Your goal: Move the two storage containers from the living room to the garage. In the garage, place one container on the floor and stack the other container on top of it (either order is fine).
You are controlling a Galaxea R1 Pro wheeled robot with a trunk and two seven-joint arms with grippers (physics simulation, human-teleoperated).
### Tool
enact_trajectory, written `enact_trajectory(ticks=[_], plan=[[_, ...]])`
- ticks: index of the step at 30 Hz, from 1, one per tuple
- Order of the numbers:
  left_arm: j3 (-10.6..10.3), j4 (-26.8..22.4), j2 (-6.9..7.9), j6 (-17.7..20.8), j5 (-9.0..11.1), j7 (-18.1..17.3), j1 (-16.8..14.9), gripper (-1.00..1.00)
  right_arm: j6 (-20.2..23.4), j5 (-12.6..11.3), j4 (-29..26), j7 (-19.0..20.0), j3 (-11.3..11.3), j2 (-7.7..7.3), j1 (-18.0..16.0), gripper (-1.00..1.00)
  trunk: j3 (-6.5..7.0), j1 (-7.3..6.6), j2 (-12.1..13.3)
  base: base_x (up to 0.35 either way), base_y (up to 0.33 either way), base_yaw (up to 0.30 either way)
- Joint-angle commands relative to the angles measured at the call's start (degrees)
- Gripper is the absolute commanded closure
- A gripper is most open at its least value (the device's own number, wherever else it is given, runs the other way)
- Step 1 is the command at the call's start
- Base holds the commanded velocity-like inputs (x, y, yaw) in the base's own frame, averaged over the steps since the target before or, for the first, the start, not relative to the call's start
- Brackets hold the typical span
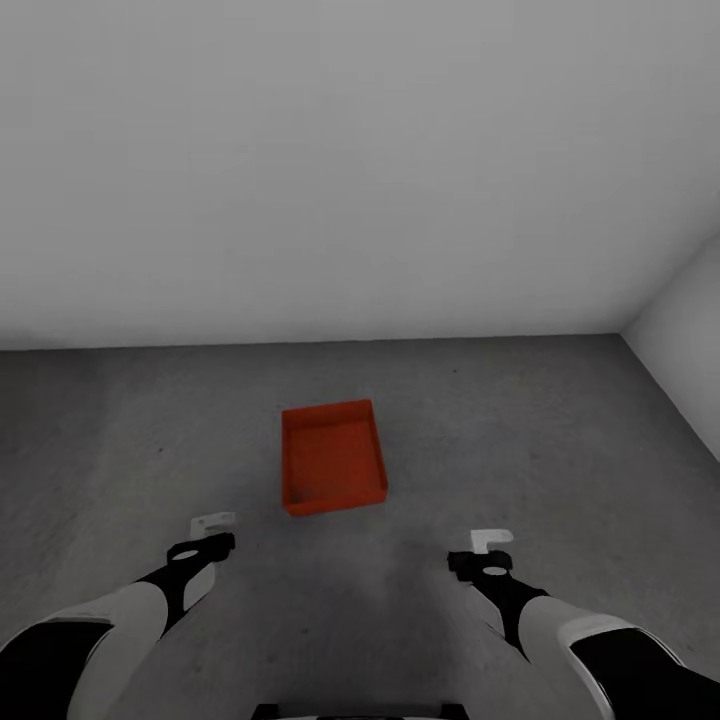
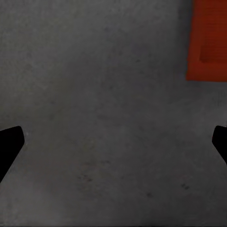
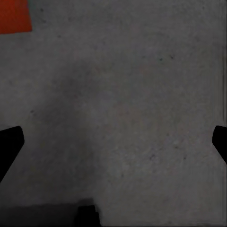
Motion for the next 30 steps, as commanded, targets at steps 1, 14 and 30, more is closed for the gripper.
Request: enact_trajectory(ticks=[1, 14, 30], plan=[[-0.34, 0.10, 0.85, -0.09, 0.53, 0.02, -0.04, -1.00, -0.17, -0.70, 0.19, 0.00, 0.49, -0.99, -0.05, -1.00, 0.03, 0.02, -0.07, 0.000, 0.000, 0.000], [-0.31, 0.15, 2.75, 0.10, 1.43, -0.10, 0.80, -1.00, 0.20, -0.91, 0.21, 0.00, 0.50, -4.19, 0.76, -1.00, 0.67, 0.02, -0.07, 0.000, 0.000, 0.000], [-0.37, 0.15, 2.76, 0.07, 1.48, -0.42, 15.09, -1.00, -0.68, -0.75, 0.20, 0.10, 0.56, -4.23, 16.10, -1.00, 1.22, 0.02, -0.07, 0.000, 0.000, 0.000]])
